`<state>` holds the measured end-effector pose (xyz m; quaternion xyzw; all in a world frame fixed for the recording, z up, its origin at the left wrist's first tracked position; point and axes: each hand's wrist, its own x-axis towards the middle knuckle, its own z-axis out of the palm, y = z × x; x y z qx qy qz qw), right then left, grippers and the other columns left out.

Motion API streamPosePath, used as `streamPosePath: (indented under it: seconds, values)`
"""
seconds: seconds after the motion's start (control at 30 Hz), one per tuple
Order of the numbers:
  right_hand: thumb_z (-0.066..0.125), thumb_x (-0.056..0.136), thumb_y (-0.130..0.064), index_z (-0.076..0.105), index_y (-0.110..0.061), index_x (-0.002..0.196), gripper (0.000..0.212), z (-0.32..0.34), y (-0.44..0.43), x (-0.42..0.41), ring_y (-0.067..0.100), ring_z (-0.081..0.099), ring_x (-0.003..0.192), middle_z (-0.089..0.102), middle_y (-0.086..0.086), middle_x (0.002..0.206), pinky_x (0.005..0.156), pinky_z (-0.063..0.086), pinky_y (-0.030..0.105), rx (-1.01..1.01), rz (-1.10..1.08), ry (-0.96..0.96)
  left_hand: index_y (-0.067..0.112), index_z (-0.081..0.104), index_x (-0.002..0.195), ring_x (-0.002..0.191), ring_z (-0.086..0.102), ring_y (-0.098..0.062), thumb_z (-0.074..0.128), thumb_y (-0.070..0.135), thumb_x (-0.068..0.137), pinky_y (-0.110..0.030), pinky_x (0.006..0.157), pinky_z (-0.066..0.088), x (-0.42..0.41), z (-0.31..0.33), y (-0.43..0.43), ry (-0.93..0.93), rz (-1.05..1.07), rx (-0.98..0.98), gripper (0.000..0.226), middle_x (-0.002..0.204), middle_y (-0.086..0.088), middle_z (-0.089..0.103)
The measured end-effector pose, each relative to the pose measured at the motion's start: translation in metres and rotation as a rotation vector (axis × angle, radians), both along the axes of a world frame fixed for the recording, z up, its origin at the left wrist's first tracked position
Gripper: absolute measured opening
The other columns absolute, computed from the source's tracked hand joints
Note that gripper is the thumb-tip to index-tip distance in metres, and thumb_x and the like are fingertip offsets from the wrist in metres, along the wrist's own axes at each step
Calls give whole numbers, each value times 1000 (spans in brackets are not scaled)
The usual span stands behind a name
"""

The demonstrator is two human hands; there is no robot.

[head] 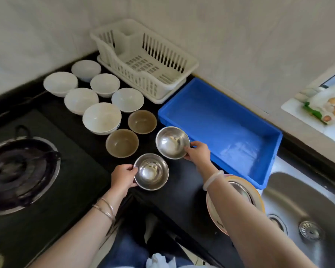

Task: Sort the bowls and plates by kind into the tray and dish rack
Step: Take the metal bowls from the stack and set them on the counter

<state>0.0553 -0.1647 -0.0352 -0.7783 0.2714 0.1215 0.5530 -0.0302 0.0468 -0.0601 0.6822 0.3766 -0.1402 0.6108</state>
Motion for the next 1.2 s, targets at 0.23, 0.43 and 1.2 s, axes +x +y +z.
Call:
streamPosePath:
  seconds: [0.23, 0.43, 1.2]
  values:
    - [61, 85, 1, 57, -13, 85, 15, -24, 23, 14, 24, 65, 85, 61, 12, 101, 51, 55, 23, 106, -81, 118, 20, 48, 64, 67, 54, -11, 55, 11, 91, -34, 62, 53, 8, -9, 11, 48, 30, -5, 29, 73, 1, 52]
    - [63, 86, -3, 59, -11, 100, 17, -33, 27, 18, 22, 64, 88, 60, 8, 98, 52, 53, 20, 79, -106, 129, 6, 63, 101, 88, 62, -22, 53, 10, 91, -31, 64, 55, 8, -11, 21, 70, -7, -18, 15, 99, -10, 61]
    - [57, 93, -21, 58, -10, 120, 29, -38, 28, 15, 15, 66, 76, 68, 8, 94, 60, 53, 22, 41, -22, 153, 6, 64, 103, 83, 62, -22, 57, 8, 88, -38, 75, 57, 7, -3, 26, -33, 12, 154, 17, 99, -10, 65]
